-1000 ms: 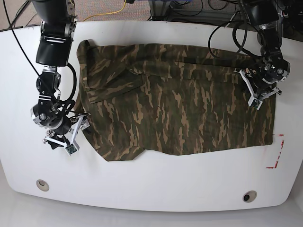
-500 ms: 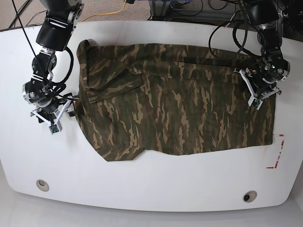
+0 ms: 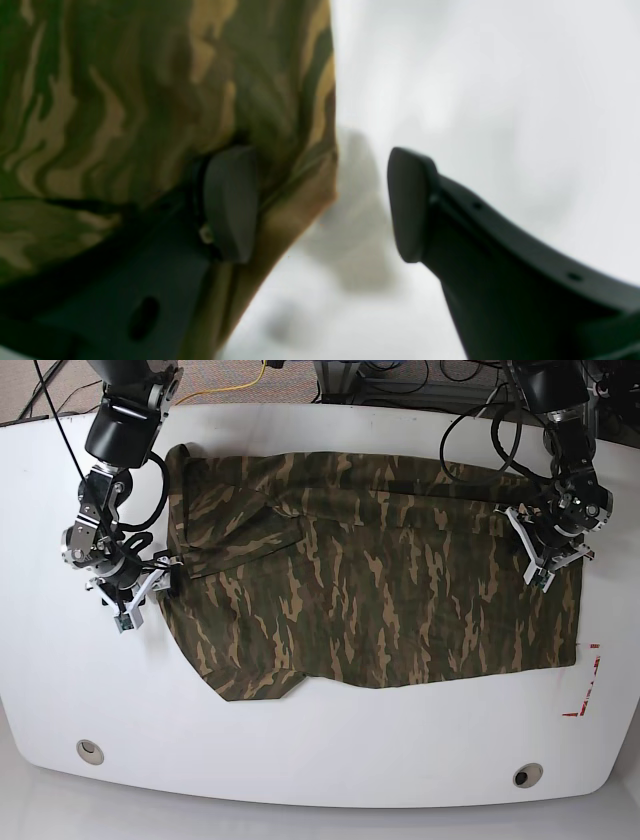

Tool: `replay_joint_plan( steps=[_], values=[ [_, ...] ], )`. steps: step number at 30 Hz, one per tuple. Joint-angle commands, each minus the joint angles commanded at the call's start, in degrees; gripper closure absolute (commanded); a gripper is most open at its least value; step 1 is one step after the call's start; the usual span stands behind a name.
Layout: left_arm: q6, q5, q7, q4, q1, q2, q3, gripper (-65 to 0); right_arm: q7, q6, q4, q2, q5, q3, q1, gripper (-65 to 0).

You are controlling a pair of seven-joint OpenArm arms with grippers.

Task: Layout the t-shirt on the table in an organized manner, then fold the t-shirt properly
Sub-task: 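Slide the right gripper along the shirt's side edge toward the hem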

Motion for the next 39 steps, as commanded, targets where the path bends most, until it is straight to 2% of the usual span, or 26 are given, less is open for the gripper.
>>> replay_joint_plan(
  steps=[3,6,12,14,21,24,27,30,34,36,39],
  values=[
    [0.0,0.0,0.0,0.0,0.0,0.0,0.0,-19.4,1.1,0.0,-2.2,-0.1,-0.1,0.0,0.0,-36.6],
    [0.0,0.0,0.0,0.0,0.0,0.0,0.0,-19.4,1.6,0.0,-4.0,0.0,-0.1,0.0,0.1,-30.8],
    [0.0,0.0,0.0,0.0,0.0,0.0,0.0,-19.4,2.1,0.0,-4.3,1.1,-0.6,-0.5,0.1,-4.6],
    [0.0,0.0,0.0,0.0,0.0,0.0,0.0,-19.4,2.1,0.0,-4.3,1.2,-0.9,-0.6,0.2,-0.8],
    [0.0,0.0,0.0,-0.1,0.0,-0.1,0.0,-19.4,2.1,0.0,-4.2,3.3,-7.8,-1.1,3.4,-2.9],
    [0.0,0.0,0.0,-0.1,0.0,-0.9,0.1,-19.4,2.1,0.0,-4.4,4.5,-10.0,-4.7,5.9,-3.5],
    [0.0,-0.1,0.0,-0.2,0.0,-1.1,0.1,-19.4,2.1,0.0,-4.5,6.3,-10.2,-9.0,6.8,-3.5],
    [0.0,-0.1,0.0,-0.2,0.0,-1.1,0.1,-19.4,2.2,0.0,-4.5,6.8,-10.2,-12.9,8.7,-3.5],
    [0.0,-0.1,0.0,-0.3,0.0,-1.1,0.1,-19.4,2.3,0.0,-4.5,6.4,-10.3,-14.8,10.2,-4.3],
    [0.0,-0.1,0.0,-0.3,0.0,-1.1,0.1,-19.4,2.6,0.0,-4.5,6.2,-10.5,-14.8,11.0,-8.4],
    [0.0,-0.1,0.0,-0.3,0.0,-1.1,0.1,-19.6,4.7,0.0,-4.4,6.2,-10.6,-14.8,11.7,-21.4]
  ],
)
